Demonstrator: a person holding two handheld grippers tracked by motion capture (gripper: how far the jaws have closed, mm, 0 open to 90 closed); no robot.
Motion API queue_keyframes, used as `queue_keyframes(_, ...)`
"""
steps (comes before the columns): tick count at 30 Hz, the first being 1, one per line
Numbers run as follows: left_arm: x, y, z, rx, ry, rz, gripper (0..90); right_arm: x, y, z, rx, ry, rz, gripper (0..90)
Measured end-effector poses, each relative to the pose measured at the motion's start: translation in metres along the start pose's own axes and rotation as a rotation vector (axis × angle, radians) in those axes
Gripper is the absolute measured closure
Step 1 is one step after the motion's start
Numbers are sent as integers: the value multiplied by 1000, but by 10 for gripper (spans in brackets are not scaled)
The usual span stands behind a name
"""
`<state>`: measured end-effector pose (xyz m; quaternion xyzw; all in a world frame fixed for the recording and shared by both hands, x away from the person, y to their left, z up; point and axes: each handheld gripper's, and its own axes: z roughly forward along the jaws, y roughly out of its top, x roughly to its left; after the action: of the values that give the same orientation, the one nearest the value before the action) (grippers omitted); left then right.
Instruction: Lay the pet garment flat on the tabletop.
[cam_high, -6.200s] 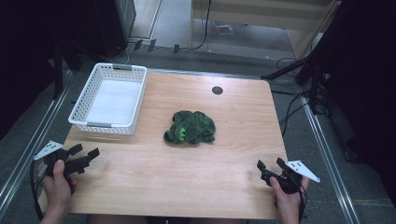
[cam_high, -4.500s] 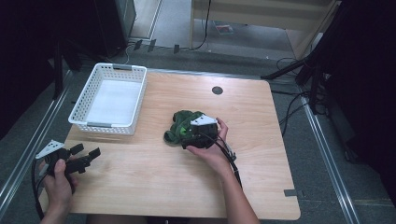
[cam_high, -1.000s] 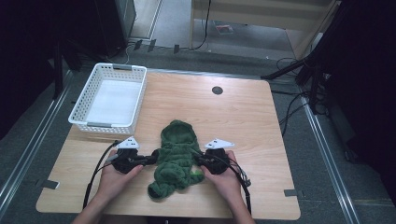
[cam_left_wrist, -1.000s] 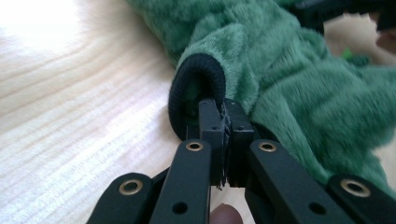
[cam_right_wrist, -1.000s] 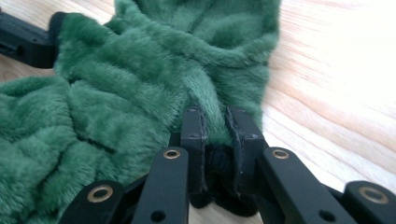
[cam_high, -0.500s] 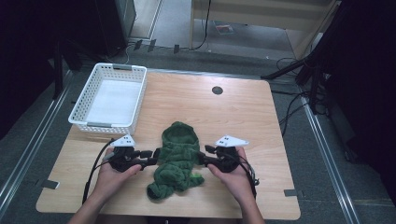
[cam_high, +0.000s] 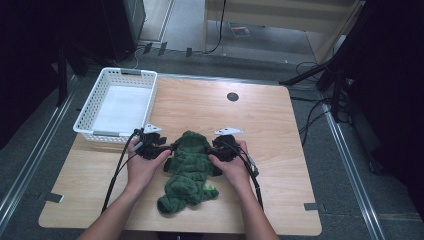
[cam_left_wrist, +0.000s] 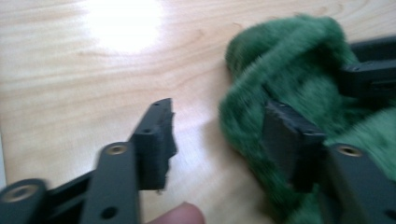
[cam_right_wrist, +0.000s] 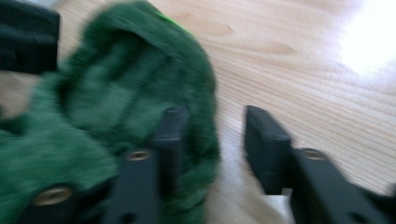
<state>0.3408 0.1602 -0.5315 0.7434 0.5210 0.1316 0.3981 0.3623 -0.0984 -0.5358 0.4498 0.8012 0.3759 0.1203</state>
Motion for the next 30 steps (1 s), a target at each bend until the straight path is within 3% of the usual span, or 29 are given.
queue_keyframes(1,1,2,3,6,3,17,610,-2,-1,1,-4,-3,2,793)
queue_keyframes(2,1,2,3,6,3,17,706,-2,-1,1,-4,-3,2,793)
queue_keyframes(3,1,3,5,18,-6,34,800,-5,-2,0,-27,-14,-18,873)
queue_keyframes(4,2,4,6,22,-12,46,800,-5,-2,0,-27,-14,-18,873)
queue_keyframes(5,2,5,7,18,-5,75,900,-7,-1,-5,-72,-18,-36,889)
queue_keyframes(7,2,6,7,12,9,80,900,-7,0,-7,-101,-23,-46,891)
queue_keyframes(8,3,7,6,0,13,74,900,-7,2,-15,-164,-40,-83,891)
queue_keyframes(9,6,9,3,-20,19,45,900,-7,2,-18,-194,-40,-96,890)
queue_keyframes(12,7,10,1,-43,-8,17,900,-9,0,-20,-202,-53,-112,878)
queue_keyframes(13,3,12,2,-80,-77,-2,738,-14,-5,-17,-158,-23,-81,829)
queue_keyframes(16,-3,15,4,-84,-99,21,524,-16,-11,-12,-122,-43,-86,787)
queue_keyframes(17,-7,16,7,-78,-91,43,524,-17,-13,-10,-108,-38,-81,754)
queue_keyframes(18,-11,19,13,-45,-70,70,444,-18,-16,-9,-114,-32,-57,659)
queue_keyframes(21,-13,20,24,18,-68,101,416,-19,-16,-9,-121,-23,-36,646)
queue_keyframes(22,-16,20,32,59,-38,146,465,-19,-15,-8,-127,-32,-42,676)
queue_keyframes(23,-16,20,32,59,-38,146,532,-19,-15,-8,-127,-32,-42,676)
queue_keyframes(24,-18,20,34,70,-24,160,532,-19,-14,-7,-128,-31,-49,736)
queue_keyframes(25,-18,21,34,66,-8,175,771,-19,-14,-7,-130,-37,-76,863)
queue_keyframes(26,-19,22,33,44,0,177,873,-19,-13,-7,-136,-40,-83,882)
queue_keyframes(30,-18,29,27,-15,42,176,900,-21,-9,-14,-192,-66,-96,900)
